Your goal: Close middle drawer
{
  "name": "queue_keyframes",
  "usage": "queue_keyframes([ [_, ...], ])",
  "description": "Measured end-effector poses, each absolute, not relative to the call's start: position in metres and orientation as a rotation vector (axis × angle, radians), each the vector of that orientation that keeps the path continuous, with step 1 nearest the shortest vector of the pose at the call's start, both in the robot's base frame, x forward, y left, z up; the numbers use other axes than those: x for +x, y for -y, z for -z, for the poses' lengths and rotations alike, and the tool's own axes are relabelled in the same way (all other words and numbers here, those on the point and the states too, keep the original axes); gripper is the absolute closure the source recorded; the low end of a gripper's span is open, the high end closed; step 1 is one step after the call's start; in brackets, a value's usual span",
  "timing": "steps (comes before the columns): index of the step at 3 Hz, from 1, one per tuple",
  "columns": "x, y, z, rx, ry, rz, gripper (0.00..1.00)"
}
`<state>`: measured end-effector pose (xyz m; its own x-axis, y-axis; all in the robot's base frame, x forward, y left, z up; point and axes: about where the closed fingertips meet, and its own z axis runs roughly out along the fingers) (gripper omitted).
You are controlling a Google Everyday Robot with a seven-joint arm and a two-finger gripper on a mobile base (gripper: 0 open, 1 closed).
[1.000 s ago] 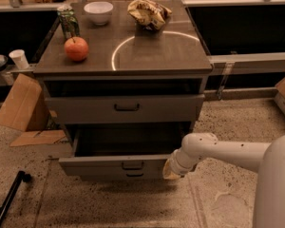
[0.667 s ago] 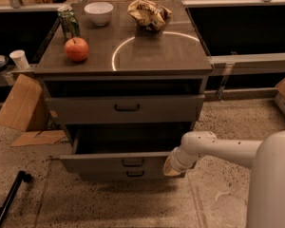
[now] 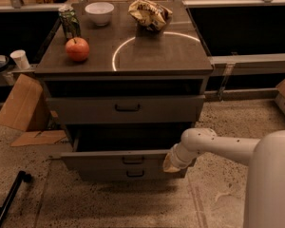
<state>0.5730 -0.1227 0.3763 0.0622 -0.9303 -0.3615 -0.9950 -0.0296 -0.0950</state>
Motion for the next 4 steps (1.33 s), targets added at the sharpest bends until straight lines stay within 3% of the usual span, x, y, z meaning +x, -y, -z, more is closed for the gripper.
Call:
queue_keyframes([
  [3, 0.602, 0.123, -0.374, -1.991, -1.945, -0.285, 0.15],
  [4, 0.604, 0.123, -0.373, -1.989, -1.949, -0.291, 0.00],
])
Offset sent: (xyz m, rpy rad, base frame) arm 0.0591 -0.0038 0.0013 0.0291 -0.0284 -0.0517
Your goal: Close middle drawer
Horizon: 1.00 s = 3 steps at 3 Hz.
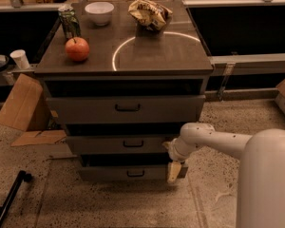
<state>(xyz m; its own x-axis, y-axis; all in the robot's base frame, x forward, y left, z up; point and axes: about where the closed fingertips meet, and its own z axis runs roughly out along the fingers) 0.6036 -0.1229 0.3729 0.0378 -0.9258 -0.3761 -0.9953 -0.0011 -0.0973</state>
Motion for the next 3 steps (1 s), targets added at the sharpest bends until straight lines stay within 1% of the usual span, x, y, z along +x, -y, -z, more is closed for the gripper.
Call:
queue_keyframes([
  [1, 0.610, 0.122, -0.376, -1.990, -1.934, -0.296, 0.00],
  [2, 0.598, 0.128, -0.389, -1.979, -1.884, -0.324, 0.00],
  [3, 0.565, 0.139, -0.401, -1.993, -1.803, -0.437, 0.00],
])
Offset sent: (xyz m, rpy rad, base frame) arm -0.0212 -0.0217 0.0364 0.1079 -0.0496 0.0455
